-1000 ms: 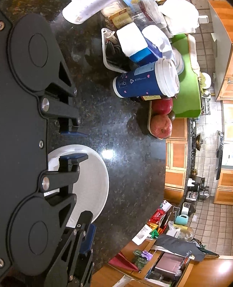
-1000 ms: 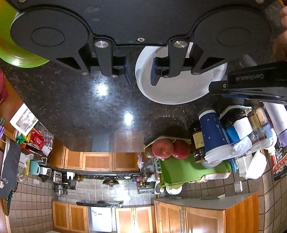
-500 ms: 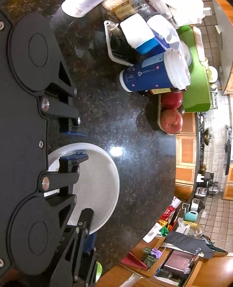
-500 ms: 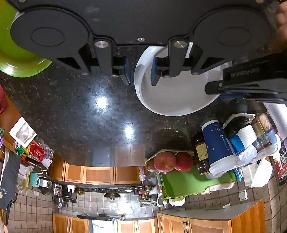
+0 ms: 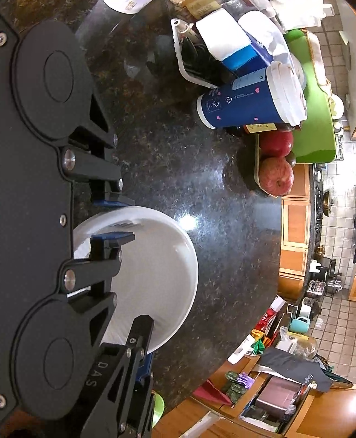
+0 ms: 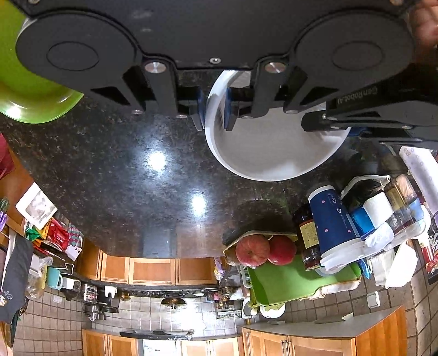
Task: Organize plates and bowls
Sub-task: 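Carry the white bowl with both tools toward the green plate, then lower the white bowl onto the green plate with both tools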
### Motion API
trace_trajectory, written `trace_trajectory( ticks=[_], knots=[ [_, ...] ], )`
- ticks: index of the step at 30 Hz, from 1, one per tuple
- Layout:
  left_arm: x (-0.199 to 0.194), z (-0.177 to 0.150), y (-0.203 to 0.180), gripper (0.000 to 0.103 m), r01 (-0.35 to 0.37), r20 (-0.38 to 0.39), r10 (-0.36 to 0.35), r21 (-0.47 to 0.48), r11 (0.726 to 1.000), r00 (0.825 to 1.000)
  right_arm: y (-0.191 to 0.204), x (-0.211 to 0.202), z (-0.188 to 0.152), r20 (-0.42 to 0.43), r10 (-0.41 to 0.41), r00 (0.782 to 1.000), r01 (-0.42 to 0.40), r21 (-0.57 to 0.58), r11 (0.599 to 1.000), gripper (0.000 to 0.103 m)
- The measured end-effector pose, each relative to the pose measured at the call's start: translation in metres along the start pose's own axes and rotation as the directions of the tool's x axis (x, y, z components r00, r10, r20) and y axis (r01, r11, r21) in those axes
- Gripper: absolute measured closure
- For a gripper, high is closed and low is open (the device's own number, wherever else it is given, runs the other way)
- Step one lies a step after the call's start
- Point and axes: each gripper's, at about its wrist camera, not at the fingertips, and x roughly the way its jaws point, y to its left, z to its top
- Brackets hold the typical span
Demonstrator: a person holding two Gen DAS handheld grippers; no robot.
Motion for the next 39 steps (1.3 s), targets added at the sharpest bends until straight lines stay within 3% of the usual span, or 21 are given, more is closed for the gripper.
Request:
trace_trajectory(
  ticks=[26,39],
  knots=[
    [-0.039,-0.011,0.010,0.081,0.055,0.049,-0.059,0.084,0.995,0.997,0.039,-0.047,-0.022,0.084,-0.113,0.990,0.110,0.030,0.993,0.088],
    [-0.054,-0.009,-0.044,0.081,0.049,0.106,-0.062,0.124,0.991,0.992,-0.002,-0.093,-0.035,0.159,-0.135,0.978,0.131,0.040,0.991,0.088]
  ],
)
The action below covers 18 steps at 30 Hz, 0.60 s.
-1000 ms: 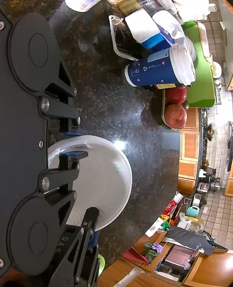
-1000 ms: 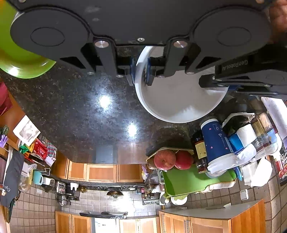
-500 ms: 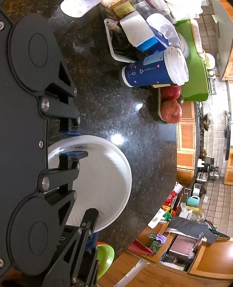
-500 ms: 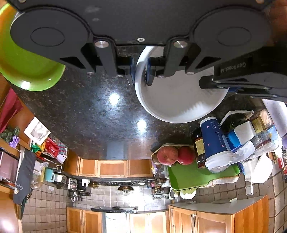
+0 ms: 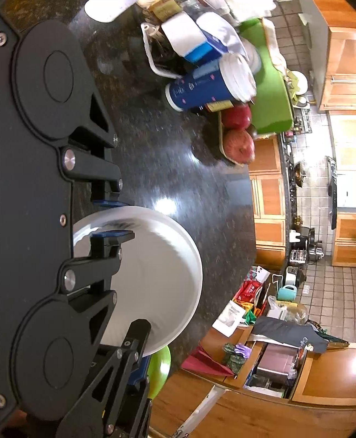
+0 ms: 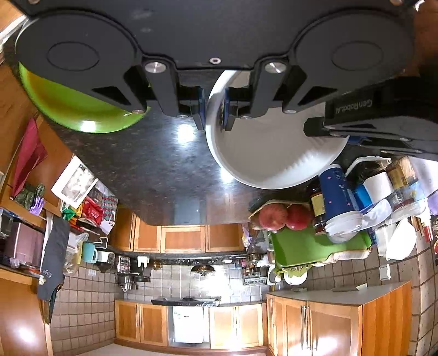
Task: Organize plates and bowls
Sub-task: 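Lower the white bowl onto the green plate with both tools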
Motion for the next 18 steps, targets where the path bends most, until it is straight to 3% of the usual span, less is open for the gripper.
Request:
trace_trajectory(
  ticks=[10,18],
  knots=[
    [0.017,0.009,-0.077,0.080,0.034,-0.041,-0.034,-0.002,0.999,0.999,-0.092,-0.026,0.000,0.011,-0.016,1.000,0.017,-0.013,1.000,0.088],
    [0.032,0.007,-0.120,0.080,0.054,-0.097,-0.055,-0.010,0.998,0.994,-0.153,-0.030,-0.009,-0.038,-0.035,0.999,0.034,-0.046,0.998,0.088]
  ],
)
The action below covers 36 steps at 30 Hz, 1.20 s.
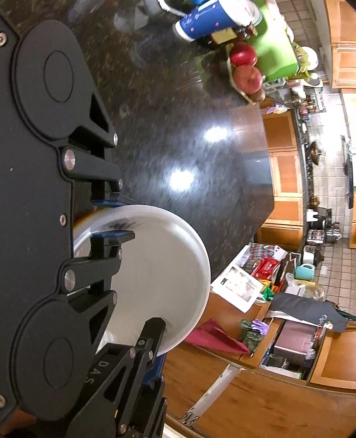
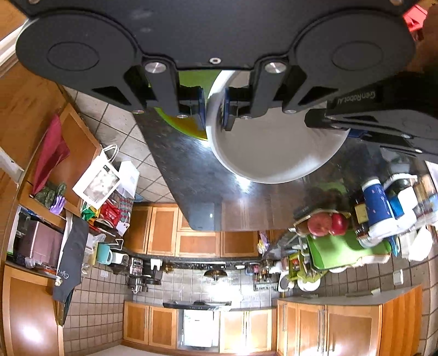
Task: Organize plates and bowls
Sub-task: 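Lower the white bowl onto the green plate with both tools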
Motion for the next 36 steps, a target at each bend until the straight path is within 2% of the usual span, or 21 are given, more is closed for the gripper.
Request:
trace_trajectory(
  ticks=[9,21,24,27,35,36],
  knots=[
    [0.015,-0.002,-0.011,0.080,0.012,-0.092,-0.017,-0.054,0.998,0.996,-0.030,0.019,-0.005,-0.090,0.044,0.995,-0.044,0.000,0.999,0.088],
    [0.019,0.004,-0.020,0.075,-0.019,-0.080,0.012,-0.092,0.996,0.997,-0.046,0.043,0.004,-0.128,0.145,0.981,-0.141,0.040,0.989,0.085],
    [0.020,0.006,-0.022,0.073,-0.021,-0.073,0.014,-0.096,0.995,0.997,-0.046,0.045,0.005,-0.117,0.151,0.982,-0.148,0.034,0.988,0.084],
    [0.020,0.008,-0.024,0.073,-0.022,-0.063,0.016,-0.096,0.995,0.998,-0.048,0.048,0.007,-0.116,0.169,0.979,-0.166,0.035,0.985,0.076],
    [0.016,0.010,-0.025,0.072,-0.045,-0.027,0.042,-0.106,0.993,0.999,-0.054,0.048,0.009,-0.083,0.191,0.978,-0.188,0.040,0.981,0.072],
    [0.015,0.010,-0.026,0.067,-0.047,-0.022,0.045,-0.107,0.993,0.999,-0.055,0.048,0.009,-0.081,0.197,0.977,-0.194,0.039,0.980,0.072]
  ],
)
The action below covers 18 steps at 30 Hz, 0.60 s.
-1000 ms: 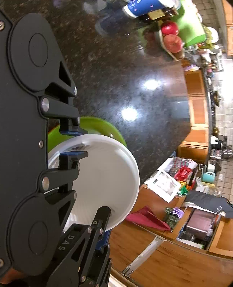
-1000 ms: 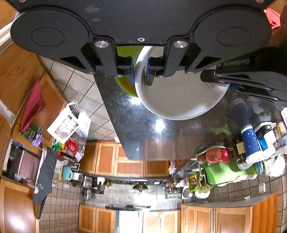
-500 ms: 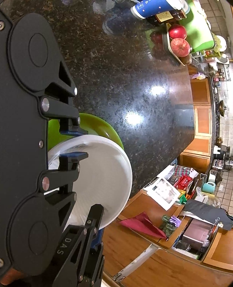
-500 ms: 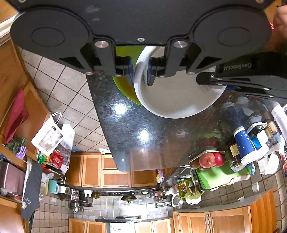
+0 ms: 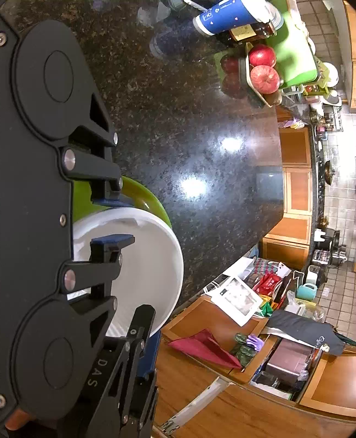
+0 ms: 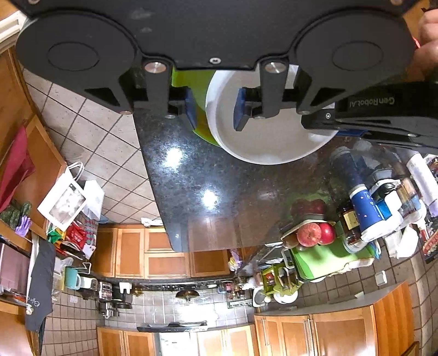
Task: Organize plates and bowls
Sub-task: 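Lower the white bowl onto the green plate with both tools, then open both tools and pull them back from the bowl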
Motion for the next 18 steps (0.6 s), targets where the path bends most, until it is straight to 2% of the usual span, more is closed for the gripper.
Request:
trace_trajectory(
  ticks=[1,3,13,18],
  knots=[
    [-0.001,0.000,0.000,0.060,-0.004,0.006,0.004,-0.002,1.000,1.000,0.000,0.000,0.000,0.002,0.002,1.000,-0.002,-0.002,1.000,0.072],
    [-0.003,-0.001,-0.001,0.057,-0.019,0.028,0.019,-0.004,1.000,0.999,0.000,0.002,0.000,0.005,0.006,1.000,-0.006,-0.003,1.000,0.072],
    [-0.011,-0.002,-0.008,0.057,-0.113,0.091,0.114,-0.013,0.994,0.989,-0.002,0.003,0.004,0.037,0.023,0.999,-0.023,-0.003,1.000,0.072],
    [-0.020,-0.004,-0.006,0.057,-0.152,0.123,0.158,-0.051,0.987,0.980,-0.004,-0.006,0.005,0.099,0.018,0.995,-0.016,-0.012,1.000,0.072]
  ],
)
